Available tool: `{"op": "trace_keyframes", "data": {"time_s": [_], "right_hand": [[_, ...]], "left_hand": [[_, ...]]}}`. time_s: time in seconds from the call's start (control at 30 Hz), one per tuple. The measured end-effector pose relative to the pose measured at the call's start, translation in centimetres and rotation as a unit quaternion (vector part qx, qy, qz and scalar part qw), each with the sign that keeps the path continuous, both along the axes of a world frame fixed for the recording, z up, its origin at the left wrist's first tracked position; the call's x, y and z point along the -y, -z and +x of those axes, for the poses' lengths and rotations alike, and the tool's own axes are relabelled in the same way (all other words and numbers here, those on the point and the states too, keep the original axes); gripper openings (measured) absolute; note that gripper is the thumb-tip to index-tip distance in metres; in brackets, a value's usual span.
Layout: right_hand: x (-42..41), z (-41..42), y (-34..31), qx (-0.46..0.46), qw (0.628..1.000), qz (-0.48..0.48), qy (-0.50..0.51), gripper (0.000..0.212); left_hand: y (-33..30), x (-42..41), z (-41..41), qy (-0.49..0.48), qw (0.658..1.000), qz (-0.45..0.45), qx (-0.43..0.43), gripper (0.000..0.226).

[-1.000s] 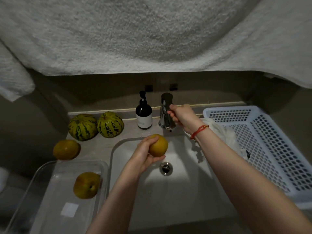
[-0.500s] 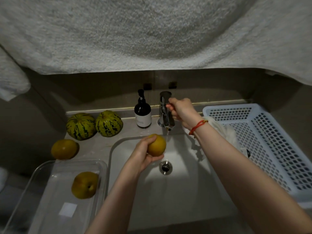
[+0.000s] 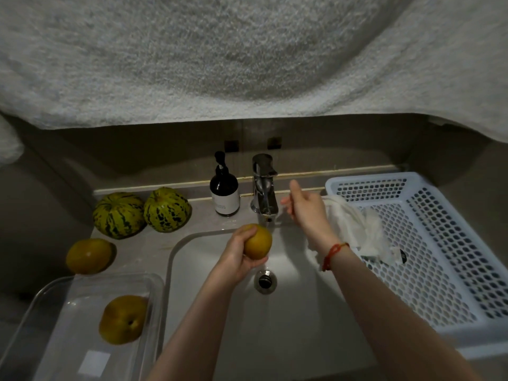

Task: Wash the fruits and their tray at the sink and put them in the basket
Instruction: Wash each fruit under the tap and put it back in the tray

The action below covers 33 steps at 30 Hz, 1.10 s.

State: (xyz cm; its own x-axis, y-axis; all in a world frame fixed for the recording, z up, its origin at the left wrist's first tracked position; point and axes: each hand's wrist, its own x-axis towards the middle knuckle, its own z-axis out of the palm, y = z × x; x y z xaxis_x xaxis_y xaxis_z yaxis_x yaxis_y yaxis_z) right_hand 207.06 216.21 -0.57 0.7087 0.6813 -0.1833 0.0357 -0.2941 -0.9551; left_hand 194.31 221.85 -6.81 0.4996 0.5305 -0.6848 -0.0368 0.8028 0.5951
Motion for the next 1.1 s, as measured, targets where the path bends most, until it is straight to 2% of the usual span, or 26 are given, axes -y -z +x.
{"op": "trace_keyframes", "data": {"time_s": [0.17, 0.37, 0.5, 0.67, 0.77, 0.83, 0.9, 0.93, 1.0, 1.07, 1.1], "right_hand": [[-3.1, 0.3, -4.4, -0.015, 0.996, -0.005, -0.083, 0.043], [-3.2, 0.1, -4.2, -0.094, 0.993, 0.019, -0.065, 0.039], [-3.3, 0.0, -4.2, -0.103, 0.993, 0.031, -0.056, 0.038], [-3.0, -0.1, -4.3, -0.109, 0.991, 0.041, -0.061, 0.039], [-1.4, -0.3, -2.0, -0.011, 1.000, 0.016, 0.011, 0.040], [0.3, -1.6, 1.2, 0.076, 0.995, -0.014, 0.061, 0.031], [1.7, -3.6, 4.6, 0.110, 0.991, -0.044, 0.061, 0.017], [1.9, -4.4, 6.0, 0.082, 0.995, -0.046, 0.042, 0.013], [1.2, -5.3, 7.3, -0.081, 0.996, -0.043, 0.001, 0.019], [0.2, -5.1, 7.3, -0.237, 0.970, -0.046, 0.006, 0.026], [-0.2, -4.9, 7.6, -0.253, 0.966, -0.048, 0.019, 0.028]], "left_hand": [[0.5, 0.0, 0.9, -0.019, 0.999, -0.027, 0.031, 0.028], [0.4, 0.2, 2.1, -0.014, 0.998, -0.041, 0.055, 0.043], [0.2, 0.1, 2.5, -0.023, 0.997, -0.054, 0.049, 0.031], [0.2, 0.1, 2.7, -0.032, 0.996, -0.070, 0.035, 0.032], [-0.1, 0.3, 2.9, -0.025, 0.996, -0.077, 0.022, 0.040], [-0.1, 0.5, 3.1, -0.013, 0.998, -0.066, 0.008, 0.050], [0.1, 0.5, 3.2, 0.004, 0.999, -0.036, -0.014, 0.051], [0.2, 0.5, 3.2, 0.009, 0.999, -0.019, -0.027, 0.047], [0.2, 0.5, 3.0, 0.011, 0.999, 0.001, -0.033, 0.041], [-0.2, 0.7, 2.8, 0.002, 1.000, -0.003, -0.030, 0.039], [-0.3, 0.7, 2.8, 0.003, 0.999, 0.014, -0.034, 0.039]]}}
